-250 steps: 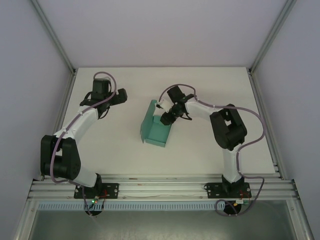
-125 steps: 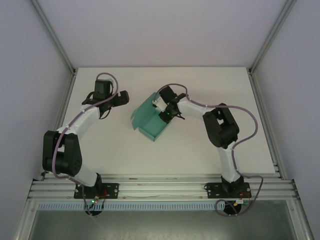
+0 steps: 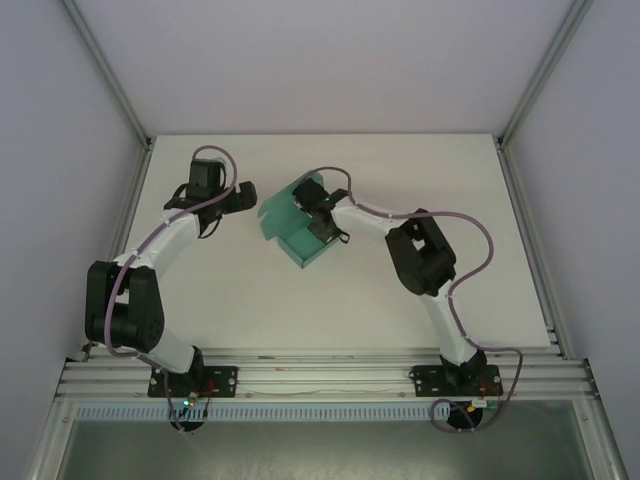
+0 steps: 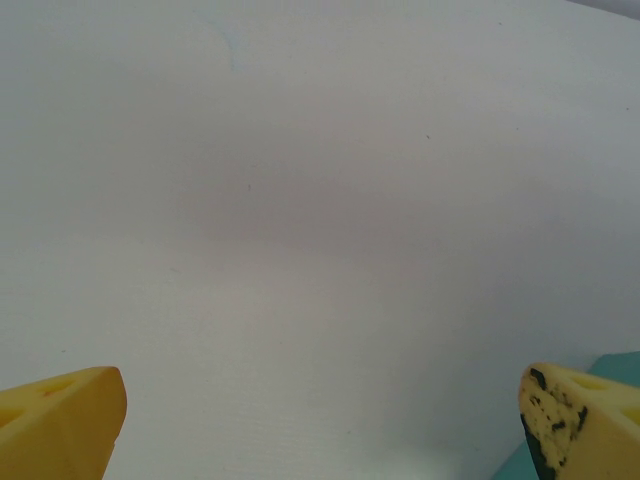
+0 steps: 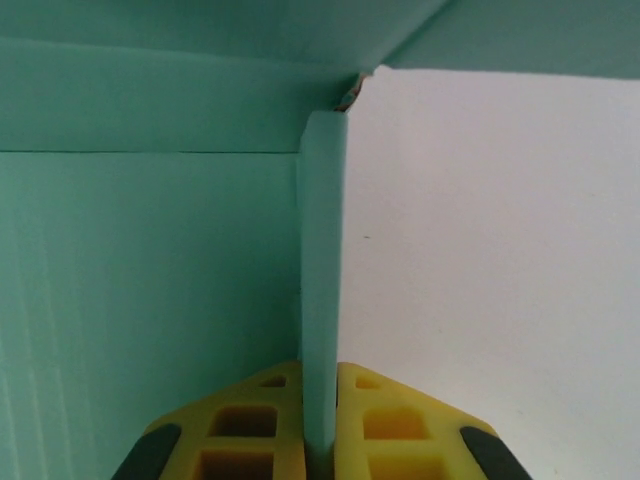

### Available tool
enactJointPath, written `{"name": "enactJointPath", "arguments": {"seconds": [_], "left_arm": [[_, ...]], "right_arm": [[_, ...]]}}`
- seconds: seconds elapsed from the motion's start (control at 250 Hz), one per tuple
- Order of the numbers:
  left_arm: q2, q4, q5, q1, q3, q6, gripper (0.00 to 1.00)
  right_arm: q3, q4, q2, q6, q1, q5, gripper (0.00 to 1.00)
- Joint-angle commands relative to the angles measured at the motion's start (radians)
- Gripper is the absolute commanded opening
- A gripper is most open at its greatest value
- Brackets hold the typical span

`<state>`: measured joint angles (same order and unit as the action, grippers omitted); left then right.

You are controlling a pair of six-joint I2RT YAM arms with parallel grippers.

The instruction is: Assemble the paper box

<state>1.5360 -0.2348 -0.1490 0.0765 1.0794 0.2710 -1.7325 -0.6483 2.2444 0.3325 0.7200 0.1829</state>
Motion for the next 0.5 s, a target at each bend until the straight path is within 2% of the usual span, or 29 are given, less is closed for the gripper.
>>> {"name": "enactJointPath", "arguments": {"seconds": [0.0,0.072,0.108,0.148,0.22,0.388,0.496], "left_arm": [[-0.003,-0.006,0.037,0.0,-0.01,-0.021,1.0],[-0.002,-0.009,0.037,0.0,-0.006,-0.021,1.0],[-0.004,-0.009,0.037,0.001,-0.006,-0.023,1.0],[-0.004,-0.011,0.037,0.0,-0.007,-0.023,1.0],[-0.008,-0.011,0.037,-0.001,-0.006,-0.023,1.0],[-0.024,-0.003,0.017,0.0,-0.016,-0.023,1.0],[-0.034,-0.003,0.017,0.0,-0.02,-0.021,1.0]], "right_arm": [[0.032,-0.195,0.088,-0.091,-0.004,0.163,0.0],[-0.002,-0.251,0.106,-0.147,-0.001,0.188,0.0],[-0.005,-0.269,0.109,-0.168,0.0,0.182,0.04],[0.005,-0.263,0.106,-0.188,-0.001,0.167,0.13],[0.023,-0.241,0.09,-0.21,0.0,0.129,0.17],[0.027,-0.199,0.064,-0.201,-0.003,0.088,0.16],[0.032,-0.177,0.062,-0.203,-0.014,0.052,0.07]]}}
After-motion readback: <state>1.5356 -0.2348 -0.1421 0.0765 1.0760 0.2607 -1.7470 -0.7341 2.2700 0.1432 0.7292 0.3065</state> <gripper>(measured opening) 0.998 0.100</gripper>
